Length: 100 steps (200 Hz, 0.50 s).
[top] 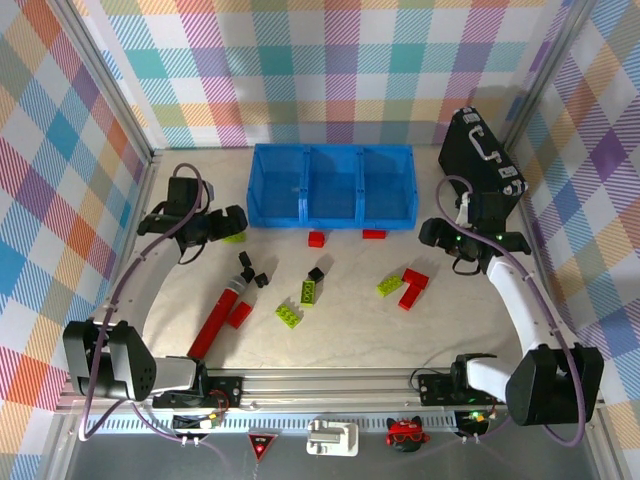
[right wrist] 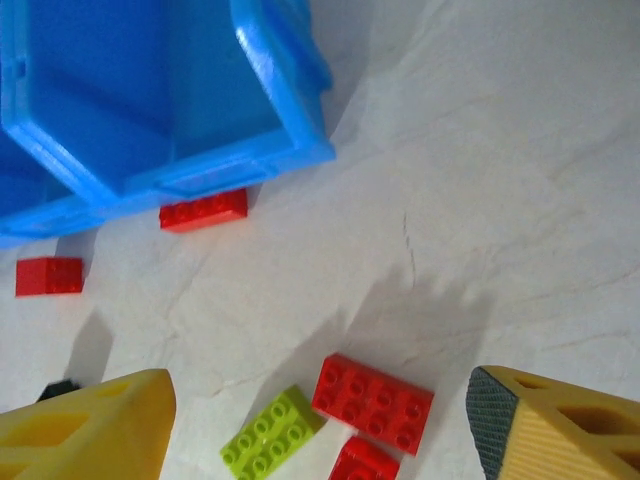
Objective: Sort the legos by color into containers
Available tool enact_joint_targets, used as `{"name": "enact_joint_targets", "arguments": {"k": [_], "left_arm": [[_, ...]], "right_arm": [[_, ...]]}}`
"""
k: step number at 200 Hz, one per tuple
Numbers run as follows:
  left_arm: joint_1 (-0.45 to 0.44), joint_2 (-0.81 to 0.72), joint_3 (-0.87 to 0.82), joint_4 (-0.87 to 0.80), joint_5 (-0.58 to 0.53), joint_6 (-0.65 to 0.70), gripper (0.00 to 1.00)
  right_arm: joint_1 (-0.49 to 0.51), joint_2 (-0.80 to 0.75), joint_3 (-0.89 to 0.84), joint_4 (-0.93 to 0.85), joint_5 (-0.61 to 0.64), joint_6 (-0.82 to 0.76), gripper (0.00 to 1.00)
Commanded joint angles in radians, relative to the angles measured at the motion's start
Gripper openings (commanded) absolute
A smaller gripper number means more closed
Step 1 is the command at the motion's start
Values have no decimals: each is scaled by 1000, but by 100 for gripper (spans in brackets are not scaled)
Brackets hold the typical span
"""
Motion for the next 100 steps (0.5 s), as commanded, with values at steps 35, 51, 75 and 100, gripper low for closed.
{"name": "enact_joint_targets", "arguments": {"k": [35,51,75,100], "left_arm": [[-56,-42,18,-223,61,-3,93],[-75,-80,10,-238,28,-21,92],[-77,-121,11,-225,-12,15,94],[-76,-127,-8,-129,-12,119,96]], "right_arm": [[84,-70,-11,-158,-5,45,70],[108,-70,-26,-179,32,89,70],[150,-86,-42,-210,69,172,67],[222,-110,-76,-215,178,298,64]]}}
